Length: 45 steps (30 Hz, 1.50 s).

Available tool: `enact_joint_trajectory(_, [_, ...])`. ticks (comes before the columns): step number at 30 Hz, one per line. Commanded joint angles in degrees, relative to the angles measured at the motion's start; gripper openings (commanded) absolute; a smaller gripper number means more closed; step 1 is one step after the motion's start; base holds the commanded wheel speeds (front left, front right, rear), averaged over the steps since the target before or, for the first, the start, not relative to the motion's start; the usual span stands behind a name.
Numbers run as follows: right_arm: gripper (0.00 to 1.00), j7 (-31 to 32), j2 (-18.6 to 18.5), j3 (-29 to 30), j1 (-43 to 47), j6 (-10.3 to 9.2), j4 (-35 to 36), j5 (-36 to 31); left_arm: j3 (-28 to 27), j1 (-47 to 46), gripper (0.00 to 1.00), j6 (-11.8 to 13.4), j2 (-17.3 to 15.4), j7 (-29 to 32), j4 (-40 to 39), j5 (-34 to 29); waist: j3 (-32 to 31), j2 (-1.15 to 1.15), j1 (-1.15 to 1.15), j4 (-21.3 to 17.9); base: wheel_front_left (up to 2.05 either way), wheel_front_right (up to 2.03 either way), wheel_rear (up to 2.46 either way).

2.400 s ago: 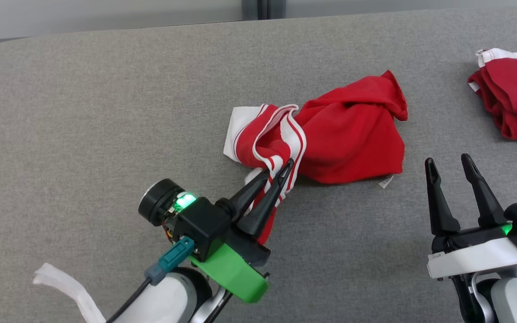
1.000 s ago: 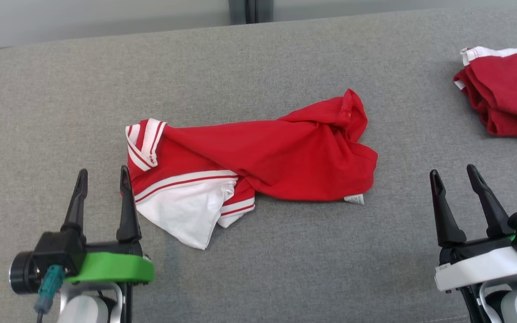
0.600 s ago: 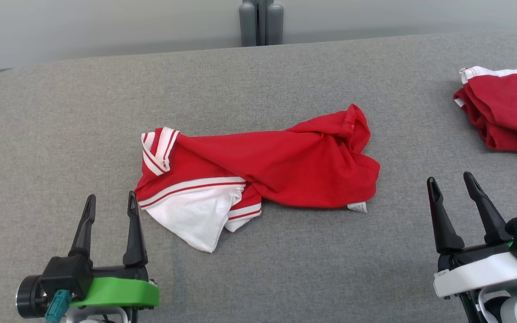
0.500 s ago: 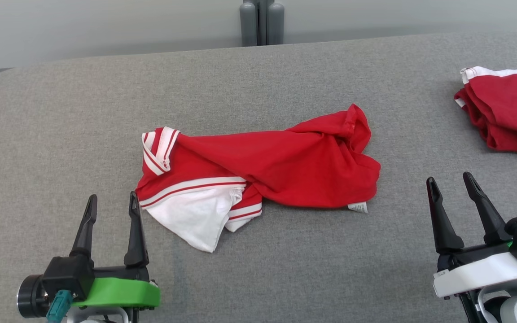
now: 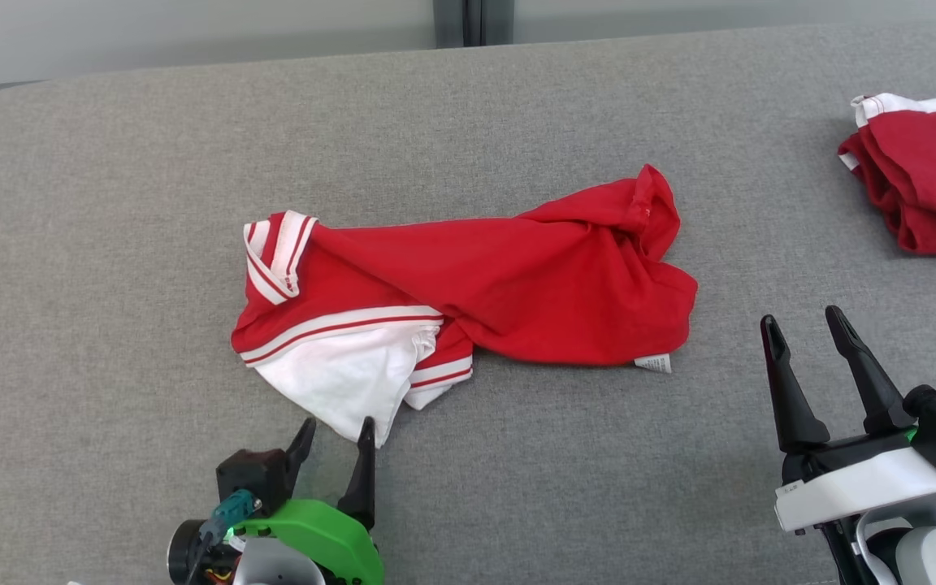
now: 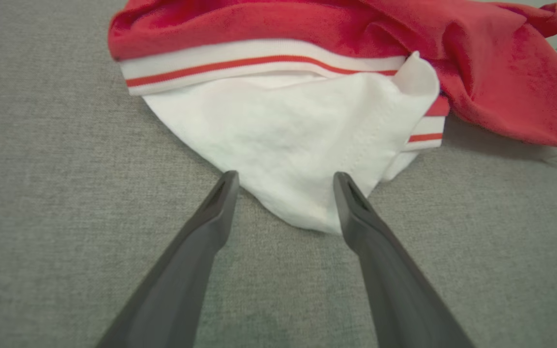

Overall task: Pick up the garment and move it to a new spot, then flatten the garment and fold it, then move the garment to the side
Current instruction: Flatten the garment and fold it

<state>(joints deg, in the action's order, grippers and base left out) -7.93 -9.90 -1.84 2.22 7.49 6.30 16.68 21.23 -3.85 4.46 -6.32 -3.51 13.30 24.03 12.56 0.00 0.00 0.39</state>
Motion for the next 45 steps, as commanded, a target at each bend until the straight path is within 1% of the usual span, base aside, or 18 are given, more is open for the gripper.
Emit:
enact_joint_trajectory(1, [1.0, -0.11, -0.32, 0.09, -0.53, 0.0, -0.43, 0.3, 0.05, -1.27, 1.0, -0.63, 0.29, 0.47, 1.33, 0.86, 0.98, 0.0, 0.0, -0.43, 0.0, 0.0, 0.0])
enact_joint_trajectory(5, [1.0, -0.09, -0.56, 0.78, -1.12, 0.0, -1.71, 0.55, 1.11, -2.75, 1.0, -1.96, 1.19, 1.93, 4.82, 2.47, 2.15, 0.0, 0.0, -0.59, 0.0, 0.0, 0.0])
enact_joint_trajectory(6, [1.0, -0.08, -0.65, 0.82, -1.33, 0.0, -2.24, 0.61, 1.4, -3.16, 0.85, -2.12, 1.31, 2.02, 5.63, 2.7, 2.53, 0.0, 0.0, -0.72, 0.0, 0.0, 0.0])
enact_joint_trajectory(7, [1.0, -0.15, -0.78, 0.85, -1.53, 0.0, -2.7, 0.73, 1.52, -3.54, 0.46, -2.37, 1.4, 2.08, 6.31, 2.9, 2.81, 0.0, 0.0, -0.77, 0.0, 0.0, 0.0])
enact_joint_trajectory(8, [1.0, -0.21, -0.99, 0.83, -1.8, 0.0, -3.43, 0.79, 1.75, -3.93, 0.12, -2.6, 1.5, 2.22, 7.23, 3.07, 3.05, 0.0, 0.0, -0.82, 0.0, 0.0, 0.0])
enact_joint_trajectory(9, [1.0, -0.07, -1.13, 0.71, -1.92, 0.0, -4.14, 0.94, 1.8, -4.22, 0.0, -2.74, 1.61, 2.06, 7.77, 3.26, 3.28, 0.0, 0.0, -0.88, 0.0, 0.0, 0.0])
enact_joint_trajectory(13, [1.0, -0.07, -2.91, -0.57, -4.13, 0.0, -8.35, 1.65, 2.16, -5.8, 0.0, -3.16, 1.86, 1.01, 8.99, 3.13, 4.98, 0.0, 0.0, -0.47, 0.0, 0.0, 0.0])
enact_joint_trajectory(19, [1.0, -1.36, -5.56, -5.04, -9.92, 0.0, -16.11, 3.46, 2.36, -8.16, 0.0, -3.19, 1.61, -0.16, 9.92, 2.27, 7.79, 0.0, 0.0, 1.56, 0.0, 0.0, 0.0])
enact_joint_trajectory(24, [1.0, -2.89, -6.55, -10.01, -15.2, 0.0, -22.85, 5.42, 2.53, -9.43, 0.0, -3.1, 1.49, -0.97, 10.86, 2.08, 9.21, 0.0, 0.0, 3.22, 0.0, 0.0, 0.0])
enact_joint_trajectory(30, [1.0, -3.17, -7.45, -15.69, -18.74, 0.0, -28.85, 6.41, 2.37, -9.56, 0.0, -2.75, 1.22, -2.2, 11.58, 2.41, 9.27, 0.0, 0.0, 3.72, 0.0, 0.0, 0.0])
enact_joint_trajectory(31, [0.68, -2.84, -7.56, -16.83, -19.13, 0.01, -29.9, 6.6, 2.3, -9.65, 0.0, -2.62, 1.08, -2.49, 11.44, 2.36, 9.25, 0.0, 0.0, 3.75, 0.0, 0.0, 0.0])
enact_joint_trajectory(33, [0.0, -3.1, -7.8, -17.78, -19.63, 0.0, -31.45, 7.03, 2.11, -9.95, 0.0, -2.58, 0.8, -3.59, 10.87, 2.07, 9.08, 0.0, 0.0, 3.86, 0.0, 0.0, 0.0])
enact_joint_trajectory(35, [0.0, -4.14, -7.99, -17.78, -19.85, 0.0, -31.76, 7.93, 1.95, -10.14, 0.0, -2.41, 0.52, -5.21, 9.81, 1.64, 8.61, 0.0, 0.0, 3.92, 0.0, 0.0, 0.0])
enact_joint_trajectory(38, [0.0, -6.11, -8.75, -15.85, -19.23, -0.03, -29.61, 8.7, 1.37, -9.74, 0.0, -1.7, -0.27, -7.59, 6.99, 0.85, 7.41, 0.0, 0.0, 3.82, 0.0, 0.0, 0.0])
enact_joint_trajectory(42, [0.0, -7.12, -9.7, -9.97, -16.97, -0.02, -23.9, 8.26, 0.07, -8.92, 0.0, 0.25, -2.52, -9.35, 0.21, -1.26, 5.04, 0.0, 0.0, 3.74, 0.0, 0.0, 0.0])
enact_joint_trajectory(45, [0.0, -7.22, -9.77, -4.54, -14.73, -0.02, -17.15, 6.69, -1.26, -8.42, 0.0, 1.88, -4.95, -9.87, -7.15, -2.76, 3.03, 0.0, 0.0, 3.5, 0.0, 0.0, 0.0])
